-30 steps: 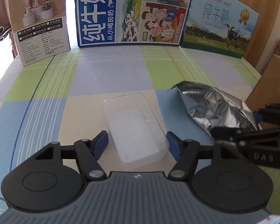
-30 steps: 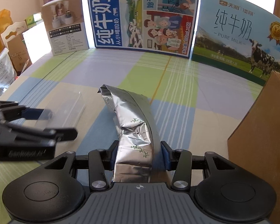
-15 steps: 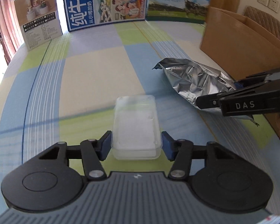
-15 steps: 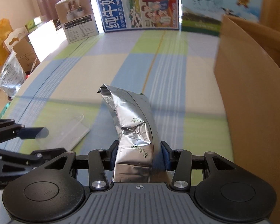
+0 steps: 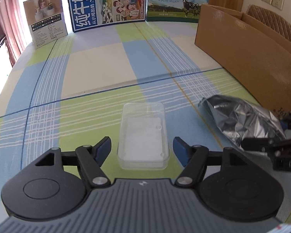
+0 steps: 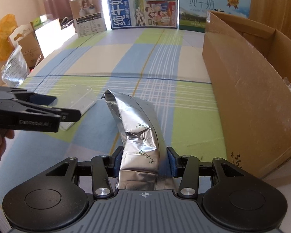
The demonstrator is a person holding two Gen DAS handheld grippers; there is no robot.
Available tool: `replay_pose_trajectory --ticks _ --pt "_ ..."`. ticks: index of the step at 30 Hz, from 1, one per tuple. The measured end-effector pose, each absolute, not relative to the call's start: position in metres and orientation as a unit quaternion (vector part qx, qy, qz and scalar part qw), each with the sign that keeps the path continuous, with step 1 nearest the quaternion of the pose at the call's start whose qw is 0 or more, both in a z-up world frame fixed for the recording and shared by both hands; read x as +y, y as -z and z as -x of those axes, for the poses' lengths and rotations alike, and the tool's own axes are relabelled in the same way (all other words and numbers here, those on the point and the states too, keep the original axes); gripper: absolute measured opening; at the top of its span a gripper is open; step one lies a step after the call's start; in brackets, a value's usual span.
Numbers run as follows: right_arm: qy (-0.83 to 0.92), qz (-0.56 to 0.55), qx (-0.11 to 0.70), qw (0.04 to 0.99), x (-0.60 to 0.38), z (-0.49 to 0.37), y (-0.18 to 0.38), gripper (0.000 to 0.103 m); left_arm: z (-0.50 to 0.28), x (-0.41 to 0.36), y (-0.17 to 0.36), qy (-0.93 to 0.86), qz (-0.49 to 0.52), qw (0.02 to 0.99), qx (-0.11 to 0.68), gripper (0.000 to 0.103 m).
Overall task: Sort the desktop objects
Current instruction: 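Carry the foil bag and clear tray over the cardboard box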
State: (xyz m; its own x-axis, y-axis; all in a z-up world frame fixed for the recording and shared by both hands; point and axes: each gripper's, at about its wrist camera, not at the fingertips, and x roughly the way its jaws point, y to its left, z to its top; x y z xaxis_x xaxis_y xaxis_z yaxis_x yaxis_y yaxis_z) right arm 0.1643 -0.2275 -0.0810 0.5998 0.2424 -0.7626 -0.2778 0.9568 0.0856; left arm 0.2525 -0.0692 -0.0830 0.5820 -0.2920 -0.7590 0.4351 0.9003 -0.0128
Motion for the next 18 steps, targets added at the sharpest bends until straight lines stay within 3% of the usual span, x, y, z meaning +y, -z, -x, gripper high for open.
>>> replay_pose_trajectory --ticks 10,18 --pt "-0.149 0.041 0.434 0.887 -0.223 -0.173 0.090 0.058 -0.257 -0.076 0.093 0.202 -0.078 0.887 0.408 0.066" --pt "-0.175 0.092 0.485 0.852 -0.215 -0.193 0.083 0.058 -0.259 -0.080 0.096 0.206 -0.097 0.879 0.418 0.066"
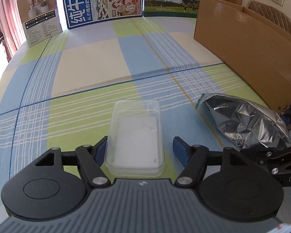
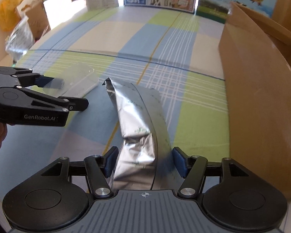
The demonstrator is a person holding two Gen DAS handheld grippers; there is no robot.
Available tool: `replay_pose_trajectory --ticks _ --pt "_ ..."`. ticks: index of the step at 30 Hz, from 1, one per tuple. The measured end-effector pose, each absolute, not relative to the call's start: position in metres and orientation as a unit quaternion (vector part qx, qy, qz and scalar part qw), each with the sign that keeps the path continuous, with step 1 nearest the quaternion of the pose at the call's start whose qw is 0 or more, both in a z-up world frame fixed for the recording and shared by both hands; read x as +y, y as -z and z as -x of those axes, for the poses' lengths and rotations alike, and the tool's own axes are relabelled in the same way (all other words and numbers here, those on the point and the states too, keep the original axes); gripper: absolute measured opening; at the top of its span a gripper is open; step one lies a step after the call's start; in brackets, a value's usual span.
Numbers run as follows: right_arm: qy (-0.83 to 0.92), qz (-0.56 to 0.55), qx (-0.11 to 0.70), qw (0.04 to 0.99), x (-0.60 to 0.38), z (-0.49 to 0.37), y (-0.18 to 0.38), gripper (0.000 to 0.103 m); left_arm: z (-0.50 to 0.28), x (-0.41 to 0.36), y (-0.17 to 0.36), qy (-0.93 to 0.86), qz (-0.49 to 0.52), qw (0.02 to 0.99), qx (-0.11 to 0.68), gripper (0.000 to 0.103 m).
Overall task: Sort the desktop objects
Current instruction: 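Carry the foil bag and clear tray over the cardboard box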
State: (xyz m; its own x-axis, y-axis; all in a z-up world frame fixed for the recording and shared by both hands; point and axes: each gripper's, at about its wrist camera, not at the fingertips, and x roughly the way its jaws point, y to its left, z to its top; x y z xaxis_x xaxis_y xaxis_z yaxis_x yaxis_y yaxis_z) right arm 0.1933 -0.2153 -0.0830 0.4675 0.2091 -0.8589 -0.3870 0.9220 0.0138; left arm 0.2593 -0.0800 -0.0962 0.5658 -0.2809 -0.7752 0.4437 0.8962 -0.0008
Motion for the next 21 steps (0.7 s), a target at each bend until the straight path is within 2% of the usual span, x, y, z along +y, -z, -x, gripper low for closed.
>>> replay_pose_trajectory --ticks 2,5,6,9,13,21 --pt "-0.181 0.103 0.495 0.844 -0.213 -0.199 0.084 0.058 -0.260 -0.081 0.096 0.207 -0.101 0.878 0.419 0.064" --pt "-0.187 0.110 0.498 0.840 -0.208 -0.201 0.084 0.058 -0.259 -0.084 0.095 0.211 -0.102 0.878 0.418 0.056" --pt "-0.188 0.109 0.497 0.840 -0.208 -0.201 0.084 0.053 -0.259 -0.085 0.095 0.213 -0.103 0.878 0.417 0.053" --pt "-0.185 0.105 0.489 0.846 -0.209 -0.197 0.083 0.045 -0.258 -0.086 0.095 0.214 -0.104 0.877 0.417 0.052" --pt "-0.175 0.088 0.478 0.856 -0.215 -0.187 0.079 0.039 -0.255 -0.084 0.094 0.217 -0.106 0.875 0.419 0.051" --pt "-0.165 0.064 0.470 0.865 -0.230 -0.163 0.062 0.039 -0.232 -0.084 0.085 0.219 -0.114 0.873 0.420 0.051"
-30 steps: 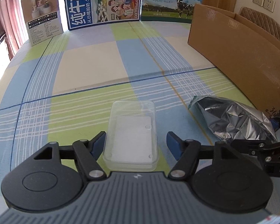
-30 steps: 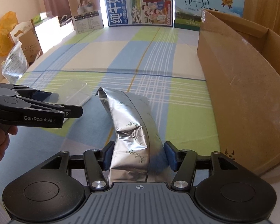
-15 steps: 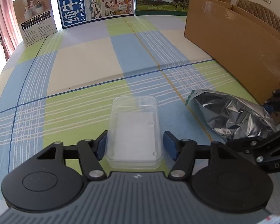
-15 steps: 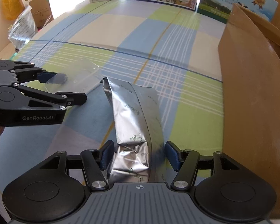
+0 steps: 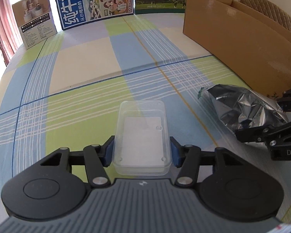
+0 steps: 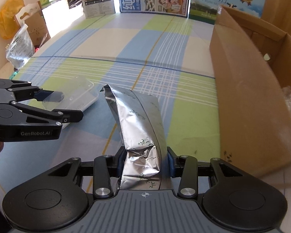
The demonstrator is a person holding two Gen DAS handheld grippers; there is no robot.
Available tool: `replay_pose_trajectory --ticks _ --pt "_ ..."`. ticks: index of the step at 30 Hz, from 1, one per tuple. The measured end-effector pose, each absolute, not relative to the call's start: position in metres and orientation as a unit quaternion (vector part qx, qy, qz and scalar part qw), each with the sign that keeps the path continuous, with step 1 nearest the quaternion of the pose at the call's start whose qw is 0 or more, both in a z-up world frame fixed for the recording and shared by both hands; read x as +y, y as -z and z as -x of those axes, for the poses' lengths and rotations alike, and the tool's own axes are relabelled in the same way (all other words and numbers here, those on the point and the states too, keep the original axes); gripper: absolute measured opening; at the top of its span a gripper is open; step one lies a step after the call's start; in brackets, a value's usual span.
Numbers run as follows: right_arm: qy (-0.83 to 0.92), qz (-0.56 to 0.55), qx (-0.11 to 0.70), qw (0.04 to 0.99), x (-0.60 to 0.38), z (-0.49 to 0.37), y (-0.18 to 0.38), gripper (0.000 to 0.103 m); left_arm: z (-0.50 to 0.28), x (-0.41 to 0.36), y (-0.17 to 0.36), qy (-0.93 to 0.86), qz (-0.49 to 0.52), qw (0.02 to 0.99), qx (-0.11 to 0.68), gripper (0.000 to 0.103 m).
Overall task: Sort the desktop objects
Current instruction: 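Carry the foil bag and clear tray over the cardboard box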
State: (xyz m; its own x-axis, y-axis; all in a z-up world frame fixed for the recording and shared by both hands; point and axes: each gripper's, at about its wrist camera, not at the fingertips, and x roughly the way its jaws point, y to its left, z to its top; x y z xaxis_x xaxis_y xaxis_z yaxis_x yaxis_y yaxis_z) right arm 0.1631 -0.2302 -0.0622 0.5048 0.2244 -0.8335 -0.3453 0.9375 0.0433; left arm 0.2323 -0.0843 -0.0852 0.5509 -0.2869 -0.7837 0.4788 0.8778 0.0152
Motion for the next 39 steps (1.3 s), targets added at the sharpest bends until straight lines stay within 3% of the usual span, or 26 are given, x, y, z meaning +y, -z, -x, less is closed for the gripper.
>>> replay_pose_trajectory --ticks 26,39 --pt "-0.152 0.025 0.418 0.895 -0.278 -0.072 -0.013 0.039 -0.112 -0.115 0.002 0.218 -0.080 0.891 0.391 0.051" --pt "-0.117 -0.024 0.367 0.922 -0.342 -0.050 -0.067 0.039 -0.090 -0.161 -0.039 0.239 -0.063 0.896 0.369 0.051"
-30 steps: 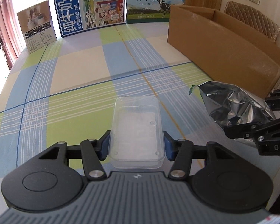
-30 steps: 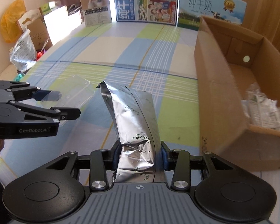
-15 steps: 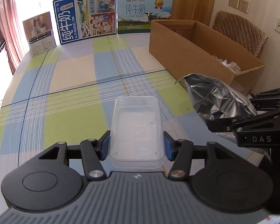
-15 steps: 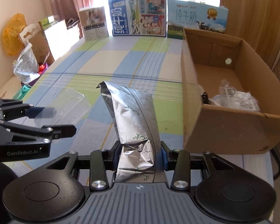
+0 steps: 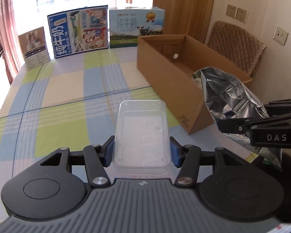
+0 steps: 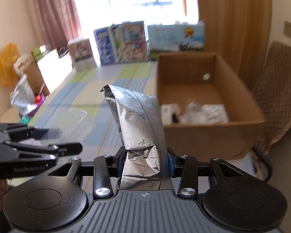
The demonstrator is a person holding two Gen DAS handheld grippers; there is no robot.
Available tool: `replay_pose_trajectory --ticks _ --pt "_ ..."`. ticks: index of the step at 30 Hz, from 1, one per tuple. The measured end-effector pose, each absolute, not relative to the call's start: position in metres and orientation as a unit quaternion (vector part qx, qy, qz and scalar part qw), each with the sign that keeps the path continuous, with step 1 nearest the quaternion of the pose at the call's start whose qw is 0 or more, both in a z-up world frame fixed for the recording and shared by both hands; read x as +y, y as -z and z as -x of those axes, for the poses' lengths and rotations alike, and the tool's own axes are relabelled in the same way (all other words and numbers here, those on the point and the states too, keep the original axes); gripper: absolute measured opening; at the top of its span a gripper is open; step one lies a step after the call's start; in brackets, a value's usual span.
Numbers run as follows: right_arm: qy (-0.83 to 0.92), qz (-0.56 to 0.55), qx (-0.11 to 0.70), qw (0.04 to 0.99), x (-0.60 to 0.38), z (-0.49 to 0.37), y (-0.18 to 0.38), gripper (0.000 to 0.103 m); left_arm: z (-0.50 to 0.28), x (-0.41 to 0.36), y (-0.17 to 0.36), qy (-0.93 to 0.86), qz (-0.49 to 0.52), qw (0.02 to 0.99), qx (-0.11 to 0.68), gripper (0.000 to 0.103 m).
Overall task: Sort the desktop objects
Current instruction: 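Carry the foil bag and clear tray over the cardboard box, then open both tools to drop the tray and foil bag into the box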
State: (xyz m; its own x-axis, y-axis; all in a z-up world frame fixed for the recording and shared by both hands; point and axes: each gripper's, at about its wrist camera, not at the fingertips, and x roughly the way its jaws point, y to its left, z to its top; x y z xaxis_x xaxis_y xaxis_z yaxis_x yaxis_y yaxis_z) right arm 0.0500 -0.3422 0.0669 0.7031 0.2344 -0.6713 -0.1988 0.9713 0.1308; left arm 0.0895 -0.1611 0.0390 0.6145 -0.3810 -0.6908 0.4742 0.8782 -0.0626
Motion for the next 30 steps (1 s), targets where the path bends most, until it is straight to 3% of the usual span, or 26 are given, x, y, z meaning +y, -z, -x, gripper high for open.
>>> replay_pose_trajectory --ticks 12,30 --pt "-0.070 -0.035 0.343 0.936 -0.425 -0.134 -0.093 0.039 -0.140 -0.259 -0.078 0.303 -0.061 0.891 0.332 0.051" --pt "-0.070 -0.049 0.385 0.919 -0.456 -0.251 -0.057 0.039 -0.247 -0.329 -0.054 0.312 -0.035 0.884 0.348 0.051"
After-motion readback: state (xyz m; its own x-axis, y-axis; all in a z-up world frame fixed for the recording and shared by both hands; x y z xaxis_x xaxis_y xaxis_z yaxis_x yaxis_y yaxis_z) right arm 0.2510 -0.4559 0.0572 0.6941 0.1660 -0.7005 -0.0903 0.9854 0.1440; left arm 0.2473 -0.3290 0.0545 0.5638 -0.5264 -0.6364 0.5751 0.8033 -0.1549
